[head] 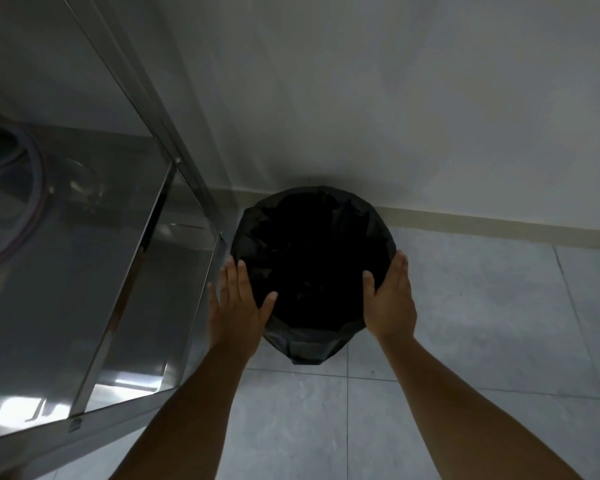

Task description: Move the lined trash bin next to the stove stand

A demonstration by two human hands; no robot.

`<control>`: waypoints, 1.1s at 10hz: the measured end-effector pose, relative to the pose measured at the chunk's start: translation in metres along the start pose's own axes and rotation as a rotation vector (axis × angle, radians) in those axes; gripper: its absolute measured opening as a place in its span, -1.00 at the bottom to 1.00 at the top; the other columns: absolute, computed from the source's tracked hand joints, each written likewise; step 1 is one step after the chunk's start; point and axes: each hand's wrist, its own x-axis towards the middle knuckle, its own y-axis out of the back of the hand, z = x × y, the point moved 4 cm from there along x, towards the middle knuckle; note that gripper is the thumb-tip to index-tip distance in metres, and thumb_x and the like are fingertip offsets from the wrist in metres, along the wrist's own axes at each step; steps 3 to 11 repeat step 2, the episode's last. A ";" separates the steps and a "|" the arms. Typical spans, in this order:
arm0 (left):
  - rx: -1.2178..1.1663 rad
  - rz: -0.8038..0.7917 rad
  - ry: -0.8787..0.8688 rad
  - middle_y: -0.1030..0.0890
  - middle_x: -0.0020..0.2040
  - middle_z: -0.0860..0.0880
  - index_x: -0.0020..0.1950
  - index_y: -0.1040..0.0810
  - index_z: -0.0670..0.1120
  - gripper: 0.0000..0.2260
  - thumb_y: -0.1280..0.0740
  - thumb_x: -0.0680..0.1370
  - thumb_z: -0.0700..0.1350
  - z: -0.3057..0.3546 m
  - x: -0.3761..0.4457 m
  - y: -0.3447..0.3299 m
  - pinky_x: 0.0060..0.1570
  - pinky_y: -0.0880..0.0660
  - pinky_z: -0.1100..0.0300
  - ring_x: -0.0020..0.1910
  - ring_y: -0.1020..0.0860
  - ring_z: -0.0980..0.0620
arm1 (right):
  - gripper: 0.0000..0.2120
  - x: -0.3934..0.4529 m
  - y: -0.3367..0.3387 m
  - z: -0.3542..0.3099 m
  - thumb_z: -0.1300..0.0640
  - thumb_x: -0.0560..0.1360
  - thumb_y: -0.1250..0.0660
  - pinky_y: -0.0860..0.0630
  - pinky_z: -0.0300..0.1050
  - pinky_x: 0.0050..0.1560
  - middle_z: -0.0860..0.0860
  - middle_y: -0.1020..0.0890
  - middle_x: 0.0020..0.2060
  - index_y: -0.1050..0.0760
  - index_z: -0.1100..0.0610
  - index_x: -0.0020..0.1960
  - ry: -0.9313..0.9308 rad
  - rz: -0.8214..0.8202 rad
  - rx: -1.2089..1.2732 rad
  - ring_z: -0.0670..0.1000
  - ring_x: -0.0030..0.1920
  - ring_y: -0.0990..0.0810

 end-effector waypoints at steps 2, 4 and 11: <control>0.010 -0.060 0.015 0.07 0.65 -0.20 0.63 0.11 -0.19 0.11 0.55 0.28 0.48 0.007 -0.006 0.008 0.57 0.06 -0.14 0.63 0.06 -0.17 | -0.17 0.011 0.019 -0.005 -0.29 0.59 -0.01 -0.04 0.11 0.60 0.21 0.09 0.62 0.18 0.20 0.63 0.022 -0.184 -0.128 0.22 0.61 -0.02; 0.010 -0.060 0.015 0.07 0.65 -0.20 0.63 0.11 -0.19 0.11 0.55 0.28 0.48 0.007 -0.006 0.008 0.57 0.06 -0.14 0.63 0.06 -0.17 | -0.17 0.011 0.019 -0.005 -0.29 0.59 -0.01 -0.04 0.11 0.60 0.21 0.09 0.62 0.18 0.20 0.63 0.022 -0.184 -0.128 0.22 0.61 -0.02; 0.010 -0.060 0.015 0.07 0.65 -0.20 0.63 0.11 -0.19 0.11 0.55 0.28 0.48 0.007 -0.006 0.008 0.57 0.06 -0.14 0.63 0.06 -0.17 | -0.17 0.011 0.019 -0.005 -0.29 0.59 -0.01 -0.04 0.11 0.60 0.21 0.09 0.62 0.18 0.20 0.63 0.022 -0.184 -0.128 0.22 0.61 -0.02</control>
